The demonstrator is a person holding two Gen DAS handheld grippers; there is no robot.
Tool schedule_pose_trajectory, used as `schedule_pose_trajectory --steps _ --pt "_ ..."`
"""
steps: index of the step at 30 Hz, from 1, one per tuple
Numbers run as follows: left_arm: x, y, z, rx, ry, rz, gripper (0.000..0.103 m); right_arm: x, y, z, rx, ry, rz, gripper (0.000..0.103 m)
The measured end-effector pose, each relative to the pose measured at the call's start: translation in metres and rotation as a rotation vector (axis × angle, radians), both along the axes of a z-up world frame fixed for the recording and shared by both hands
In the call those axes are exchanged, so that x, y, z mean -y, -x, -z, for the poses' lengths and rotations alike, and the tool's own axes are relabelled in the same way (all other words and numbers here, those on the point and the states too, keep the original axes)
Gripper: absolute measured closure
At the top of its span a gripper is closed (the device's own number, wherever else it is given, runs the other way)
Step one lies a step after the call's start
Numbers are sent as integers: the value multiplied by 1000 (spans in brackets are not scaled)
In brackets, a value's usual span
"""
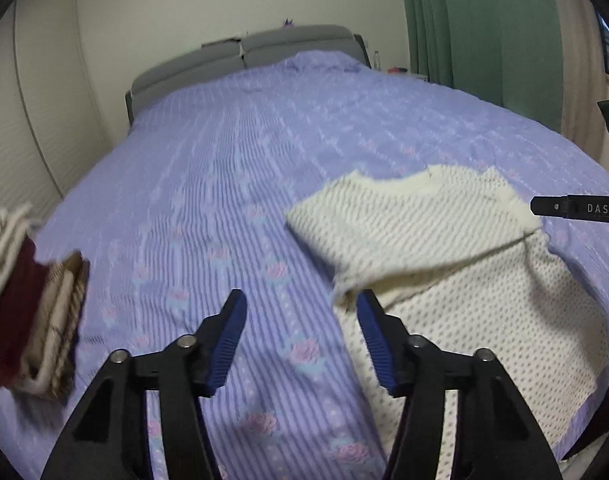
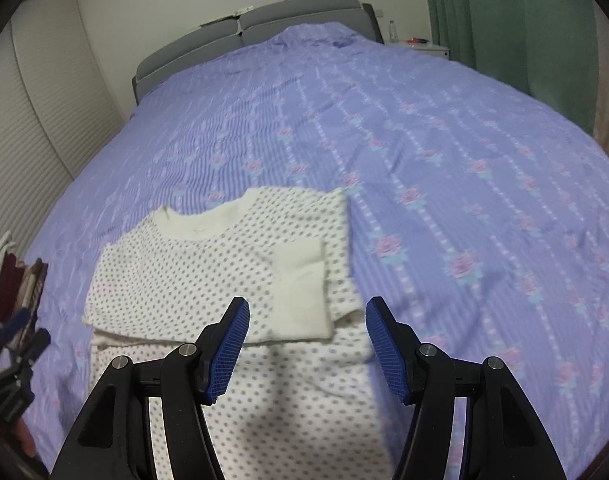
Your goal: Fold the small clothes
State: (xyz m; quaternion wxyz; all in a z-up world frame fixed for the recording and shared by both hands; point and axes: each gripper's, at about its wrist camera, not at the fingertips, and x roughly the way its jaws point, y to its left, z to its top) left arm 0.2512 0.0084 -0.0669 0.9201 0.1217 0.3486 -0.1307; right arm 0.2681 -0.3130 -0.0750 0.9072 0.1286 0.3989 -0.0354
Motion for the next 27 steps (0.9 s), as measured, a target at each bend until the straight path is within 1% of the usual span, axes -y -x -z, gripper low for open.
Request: schedule_pose_trajectory --steps 4,8,10,12,17,20,22,24,26,27 --pt "8 -8 18 -19 8 31 57 -11 -6 9 -25 13 -3 42" --pt "17 -18 32 -34 10 64 63 -14 -9 12 -36 28 3 42" --pt "20 -25 38 -36 1 70 64 -14 -12 12 -40 37 6 42" --pt "21 -31 41 -42 10 68 64 -12 -14 12 -42 43 5 42" --pt "21 -38 38 -37 45 56 64 -8 -24 12 -34 60 -3 43" --pt "25 -40 37 -25 43 53 64 -4 -32 12 -28 59 -17 48" --pt "26 -43 41 -37 43 49 64 -3 -38 13 -27 53 -35 51" --pt "27 -46 44 -51 51 51 72 -4 -45 15 -33 57 -50 54" --pt "28 -46 45 -59 58 54 85 -3 -52 18 -36 52 -63 56" --pt "29 -46 45 -59 52 55 86 -2 -55 19 -39 44 -65 57"
